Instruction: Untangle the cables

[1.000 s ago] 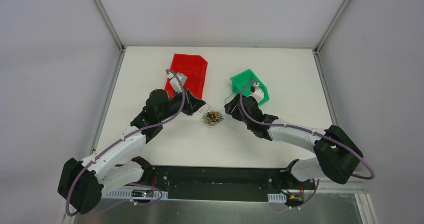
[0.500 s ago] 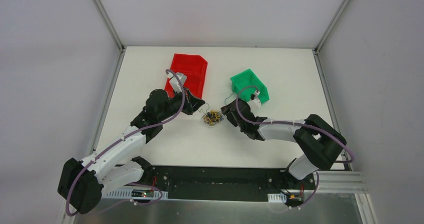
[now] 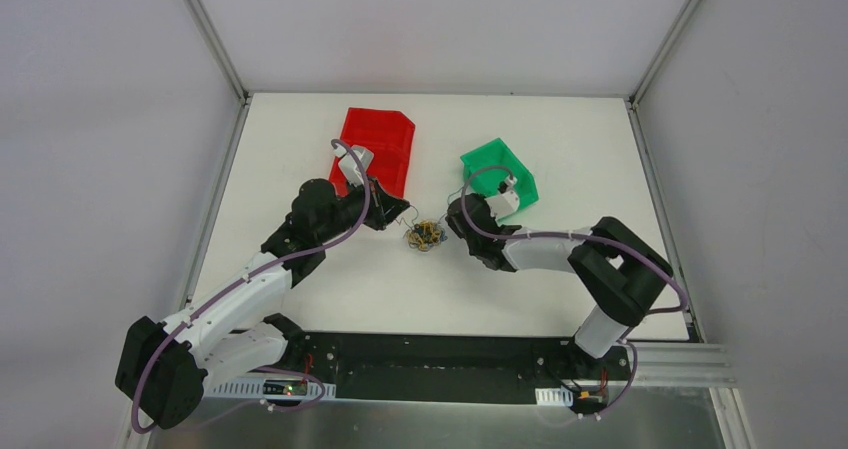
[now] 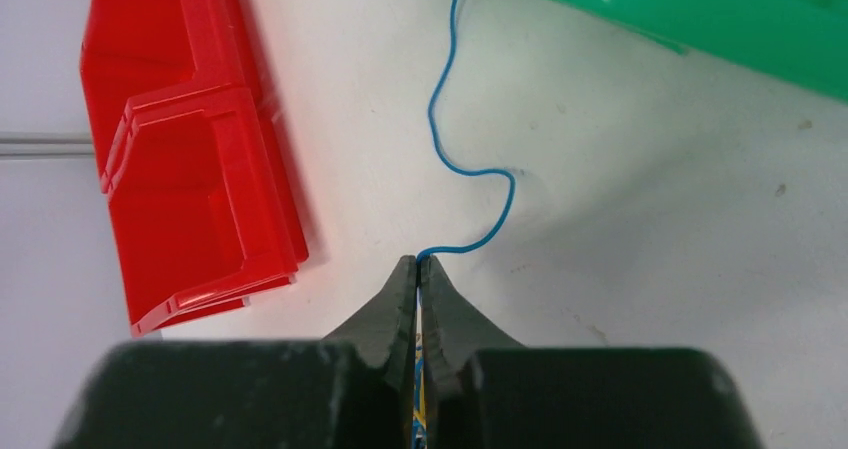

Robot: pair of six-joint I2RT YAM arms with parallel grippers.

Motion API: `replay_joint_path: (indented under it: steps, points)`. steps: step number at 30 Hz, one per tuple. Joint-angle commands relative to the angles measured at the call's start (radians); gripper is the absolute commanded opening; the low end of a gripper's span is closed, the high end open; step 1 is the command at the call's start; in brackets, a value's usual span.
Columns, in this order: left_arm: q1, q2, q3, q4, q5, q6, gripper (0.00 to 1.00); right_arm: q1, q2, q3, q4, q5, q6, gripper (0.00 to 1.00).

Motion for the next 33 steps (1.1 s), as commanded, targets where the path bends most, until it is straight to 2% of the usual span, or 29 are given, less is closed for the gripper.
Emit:
replay_joint_path:
  steps: [1,6,11,16,19,24,28,33]
  points:
    - [-0.007,-0.008,-0.005,0.023,-0.015,0.022,0.0,0.003,-0.035,0.043,-0.06,0.101,-0.003,0.0]
    - [-0.006,-0.017,-0.01,0.014,-0.037,0.022,0.0,0.001,-0.176,0.006,-0.159,0.174,-0.057,0.0]
    - [-0.006,-0.028,-0.013,0.003,-0.064,0.023,0.0,-0.006,-0.371,-0.004,-0.367,0.275,-0.124,0.0]
    - [-0.006,-0.025,-0.01,-0.021,-0.115,0.025,0.0,-0.062,-0.582,-0.064,-0.468,0.345,-0.206,0.0]
    - [-0.006,-0.023,-0.003,-0.075,-0.213,0.019,0.0,-0.129,-0.722,-0.12,-0.483,0.333,-0.229,0.0]
    - [-0.003,-0.024,0.005,-0.167,-0.446,-0.027,0.0,-0.258,-0.9,-0.224,-0.5,0.24,-0.149,0.0]
    - [0.023,-0.02,0.017,-0.245,-0.546,-0.089,0.0,-0.309,-0.959,-0.215,-0.606,0.279,-0.124,0.0]
    - [0.047,-0.024,0.019,-0.292,-0.619,-0.13,0.0,-0.385,-0.998,-0.208,-0.674,0.253,-0.085,0.0]
